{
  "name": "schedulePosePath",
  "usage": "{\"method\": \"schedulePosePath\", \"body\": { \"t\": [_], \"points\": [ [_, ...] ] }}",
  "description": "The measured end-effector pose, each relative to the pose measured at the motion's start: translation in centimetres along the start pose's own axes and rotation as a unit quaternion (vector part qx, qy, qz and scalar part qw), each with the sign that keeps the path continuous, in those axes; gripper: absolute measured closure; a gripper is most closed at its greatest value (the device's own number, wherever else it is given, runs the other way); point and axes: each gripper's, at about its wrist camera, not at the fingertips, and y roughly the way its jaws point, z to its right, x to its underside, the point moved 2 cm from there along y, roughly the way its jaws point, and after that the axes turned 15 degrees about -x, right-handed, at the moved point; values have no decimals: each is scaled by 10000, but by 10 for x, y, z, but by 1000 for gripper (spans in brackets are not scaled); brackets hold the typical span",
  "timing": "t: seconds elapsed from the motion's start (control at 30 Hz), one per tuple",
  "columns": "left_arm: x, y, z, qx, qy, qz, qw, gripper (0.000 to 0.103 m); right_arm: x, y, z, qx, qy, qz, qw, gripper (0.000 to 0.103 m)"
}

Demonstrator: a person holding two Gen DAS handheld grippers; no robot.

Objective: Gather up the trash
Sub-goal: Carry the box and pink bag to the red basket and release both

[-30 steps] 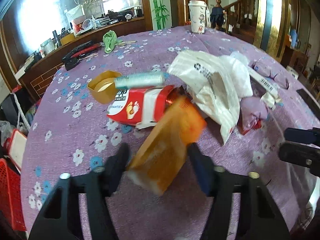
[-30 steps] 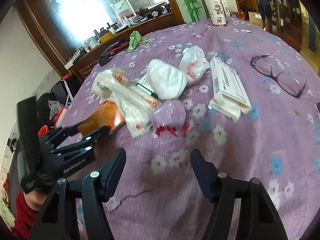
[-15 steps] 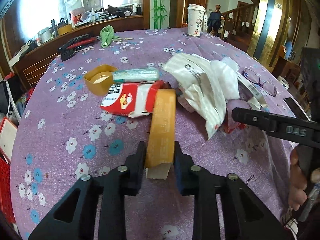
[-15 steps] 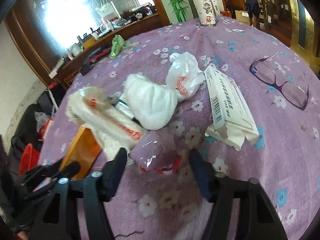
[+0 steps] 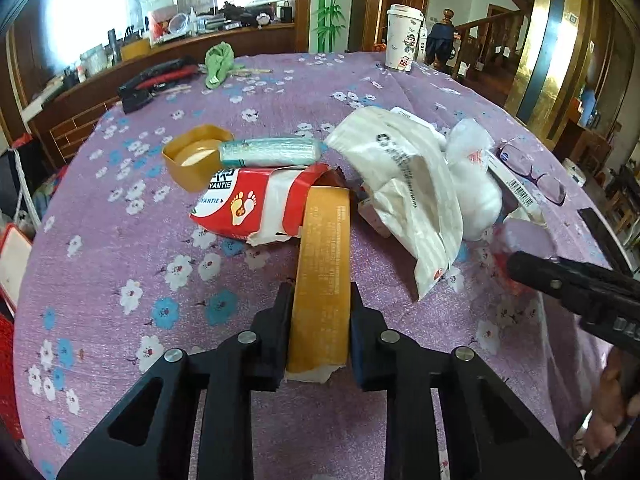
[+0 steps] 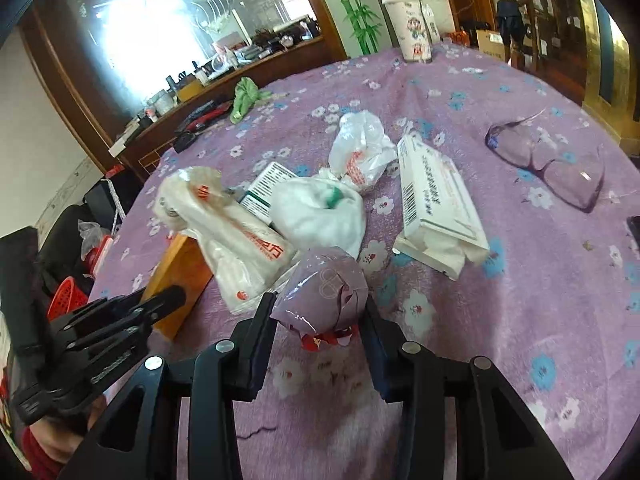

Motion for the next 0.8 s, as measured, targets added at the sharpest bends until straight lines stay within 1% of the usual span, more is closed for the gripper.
{"method": "schedulePosePath", "body": {
  "t": [0.17,0.33,0.57,0.8],
  "points": [
    [5,-14,-6,41,-101,115,9999,82,5,-12,-9,-118,-107,71,9998,59],
    [14,-31,-24,59,-340,207,9992,82,9,-18,-26,-234,-286,89,9993,59],
    [24,-55,-51,30,-614,400,9973,82,15,-17,-48,-397,-536,43,9978,59],
    [32,-68,-76,-79,-806,518,9954,82,19,-10,-72,-511,-773,-107,9956,59]
  ]
}}
